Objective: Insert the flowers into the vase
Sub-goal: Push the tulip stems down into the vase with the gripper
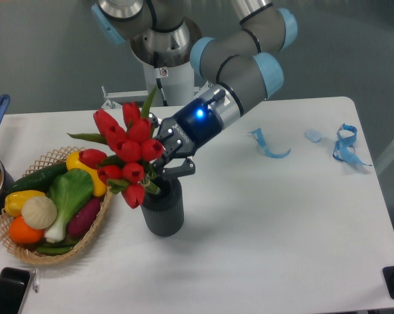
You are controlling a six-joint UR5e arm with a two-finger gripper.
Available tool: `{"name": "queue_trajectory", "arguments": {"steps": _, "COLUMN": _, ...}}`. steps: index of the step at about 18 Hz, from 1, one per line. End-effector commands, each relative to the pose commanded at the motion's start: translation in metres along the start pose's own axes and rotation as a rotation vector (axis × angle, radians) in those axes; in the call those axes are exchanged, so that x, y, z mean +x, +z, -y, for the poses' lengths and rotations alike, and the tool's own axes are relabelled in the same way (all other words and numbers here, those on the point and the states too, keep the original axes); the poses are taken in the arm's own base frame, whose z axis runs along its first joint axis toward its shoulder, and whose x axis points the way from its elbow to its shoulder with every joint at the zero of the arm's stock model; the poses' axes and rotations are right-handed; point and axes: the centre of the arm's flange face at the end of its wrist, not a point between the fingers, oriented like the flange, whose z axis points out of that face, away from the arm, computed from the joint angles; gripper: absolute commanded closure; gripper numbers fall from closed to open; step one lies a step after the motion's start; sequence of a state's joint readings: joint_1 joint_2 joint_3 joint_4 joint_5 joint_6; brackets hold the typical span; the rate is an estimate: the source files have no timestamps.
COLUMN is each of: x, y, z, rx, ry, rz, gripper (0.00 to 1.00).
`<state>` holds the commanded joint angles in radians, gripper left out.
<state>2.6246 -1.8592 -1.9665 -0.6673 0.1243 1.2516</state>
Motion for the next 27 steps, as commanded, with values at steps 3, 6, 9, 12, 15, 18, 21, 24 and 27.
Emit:
{"name": "queue_trajectory", "arguments": {"steps": 3, "x": 0.000, "y": -0.008, "z": -0.012, "rx": -0.001, "ry": -0.001, "rz": 0.015, "gripper": 0.67}}
{"name": "queue_trajectory", "arguments": {"steps": 6, "x": -0.001, "y": -0.016, "z": -0.023, "rx": 0.000, "ry": 0.027, "rz": 0.029, "gripper": 0.67}}
{"name": "queue_trajectory", "arguments": {"steps": 9, "x": -0.001, "y": -0.017, "z": -0.037, "rx": -0.005, "ry": 0.037, "rz": 0.033, "gripper": 0.66}}
{"name": "queue_trajectory", "arguments": {"steps": 12, "x": 0.003, "y": -0.017, "z": -0.048, "rx": -0.009, "ry": 0.055, "rz": 0.031, "gripper": 0.66}}
{"name": "queue_trajectory", "arguments": {"steps": 15, "x": 0.004, "y": -0.015, "z": -0.053, "rx": -0.014, "ry": 0.046, "rz": 0.029, "gripper": 0.66}}
{"name": "queue_trajectory", "arguments": {"steps": 18, "x": 0.003, "y": -0.015, "z": -0.057, "rx": -0.040, "ry": 0.044, "rz": 0.033, "gripper": 0.64}}
{"name": "queue_trajectory", "arguments": {"steps": 21, "x": 0.002, "y": -0.016, "z": -0.057, "rx": -0.046, "ry": 0.050, "rz": 0.036, "gripper": 0.62}}
{"name": "queue_trajectory", "arguments": {"steps": 24, "x": 0.002, "y": -0.016, "z": -0.060, "rx": -0.061, "ry": 0.050, "rz": 0.038, "gripper": 0.61}}
{"name": "queue_trajectory", "arguments": {"steps": 27, "x": 0.002, "y": -0.016, "z": -0.063, "rx": -0.093, "ry": 0.047, "rz": 0.043, "gripper": 0.51}}
